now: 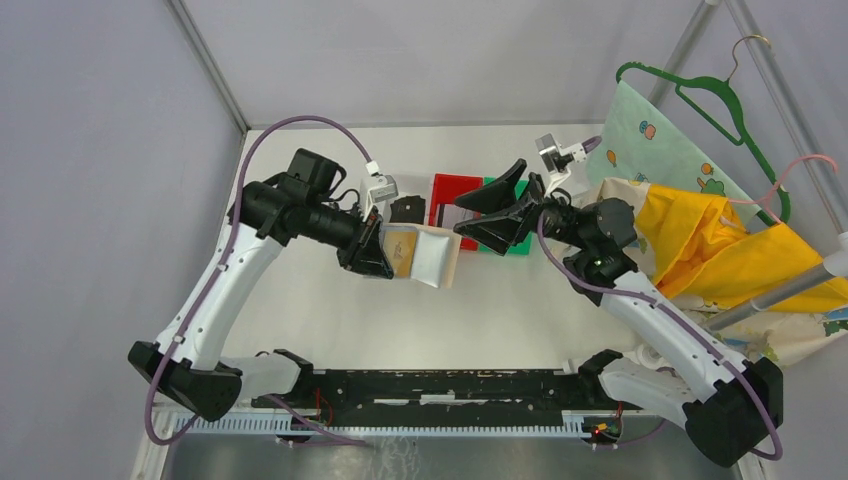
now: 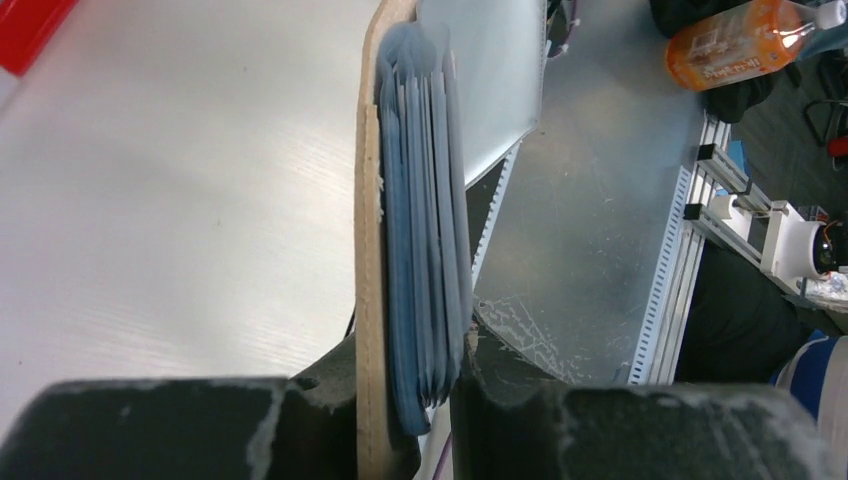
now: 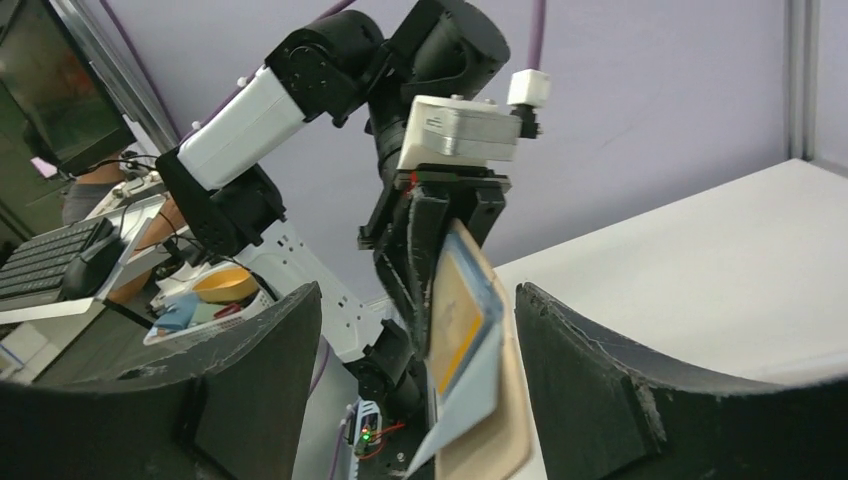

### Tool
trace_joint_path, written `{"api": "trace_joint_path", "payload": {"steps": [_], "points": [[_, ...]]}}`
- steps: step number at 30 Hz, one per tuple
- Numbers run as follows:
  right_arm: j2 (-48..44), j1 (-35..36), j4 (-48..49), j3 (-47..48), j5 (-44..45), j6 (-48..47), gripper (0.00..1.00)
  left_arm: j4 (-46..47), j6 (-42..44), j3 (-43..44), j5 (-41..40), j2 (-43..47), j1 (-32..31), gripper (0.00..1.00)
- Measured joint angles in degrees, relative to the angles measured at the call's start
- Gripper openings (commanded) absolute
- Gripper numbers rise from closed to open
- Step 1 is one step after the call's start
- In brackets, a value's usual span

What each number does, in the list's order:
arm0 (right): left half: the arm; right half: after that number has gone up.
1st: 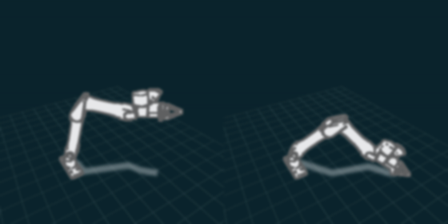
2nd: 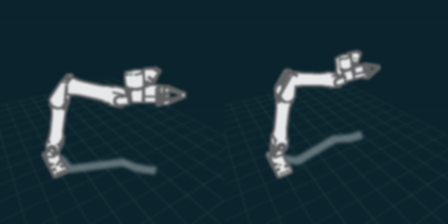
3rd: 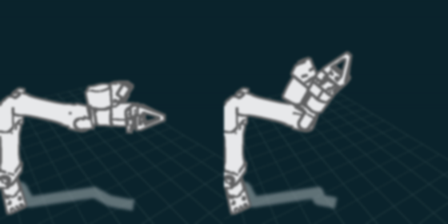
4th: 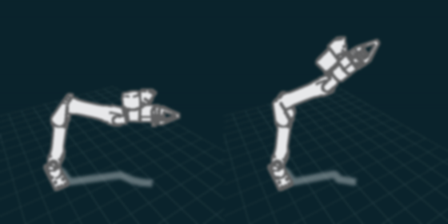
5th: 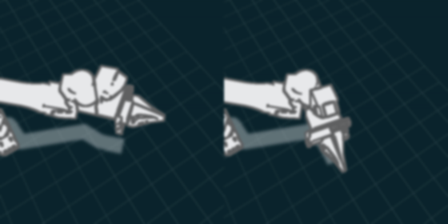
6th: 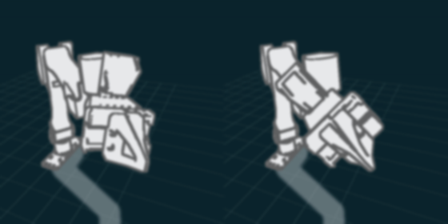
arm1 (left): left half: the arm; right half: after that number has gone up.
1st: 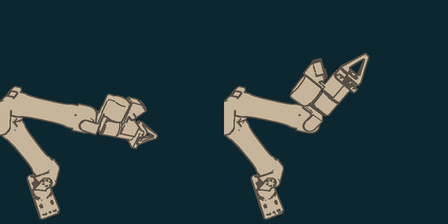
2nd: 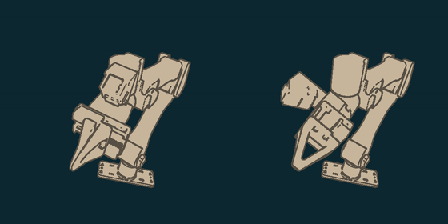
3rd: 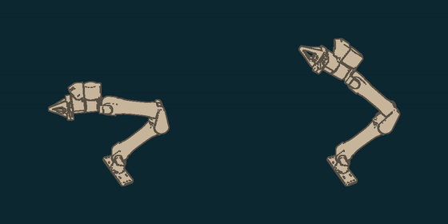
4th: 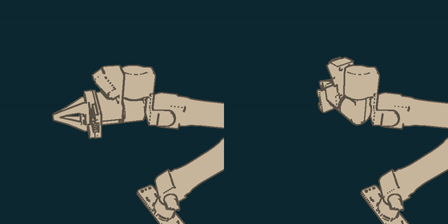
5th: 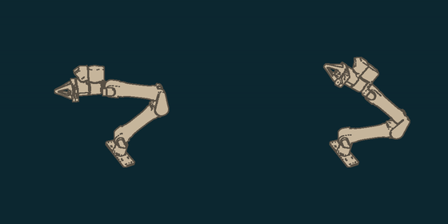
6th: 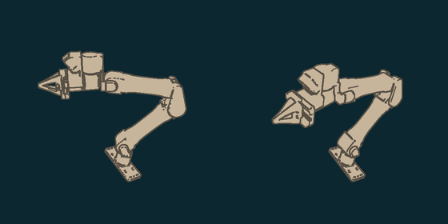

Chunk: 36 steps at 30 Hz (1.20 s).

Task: Take the credit cards out of the card holder
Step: Remove the credit card from the card holder.

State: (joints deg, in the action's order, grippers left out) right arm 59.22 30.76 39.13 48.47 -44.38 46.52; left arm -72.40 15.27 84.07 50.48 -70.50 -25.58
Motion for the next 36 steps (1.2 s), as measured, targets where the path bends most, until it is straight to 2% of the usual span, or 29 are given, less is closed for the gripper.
{"api": "trace_joint_path", "payload": {"steps": [5,10,16,23,30,36], "points": [[0.63,1.51,2.47,-2.93,-0.55,3.1,0.75,-1.86,0.2,0.57,-4.5,-3.48,0.0,0.02],[4.96,6.58,6.05,-4.81,-0.61,5.27,0.75,-2.84,0.48,1.97,-6.91,-5.55,0.0,0.02],[11.89,8.68,11.37,-10.47,-1.05,9.46,0.7,-3.26,0.59,4.13,-6.86,-5.68,0.0,0.02],[16.79,9.18,18.82,-11.21,-1.68,14.25,0.65,-4.9,1.05,5.31,-6.62,-5.75,0.11,0.02],[21.51,10.73,28.06,-10.84,-1.95,19.52,0.58,-7.02,2.05,7.26,-4.72,-7.15,0.11,0.05],[25.79,11.43,36.52,-9.92,-2.14,25.46,0.42,-8.46,3.41,8.22,-2.89,-7.39,0.28,0.08]]}}
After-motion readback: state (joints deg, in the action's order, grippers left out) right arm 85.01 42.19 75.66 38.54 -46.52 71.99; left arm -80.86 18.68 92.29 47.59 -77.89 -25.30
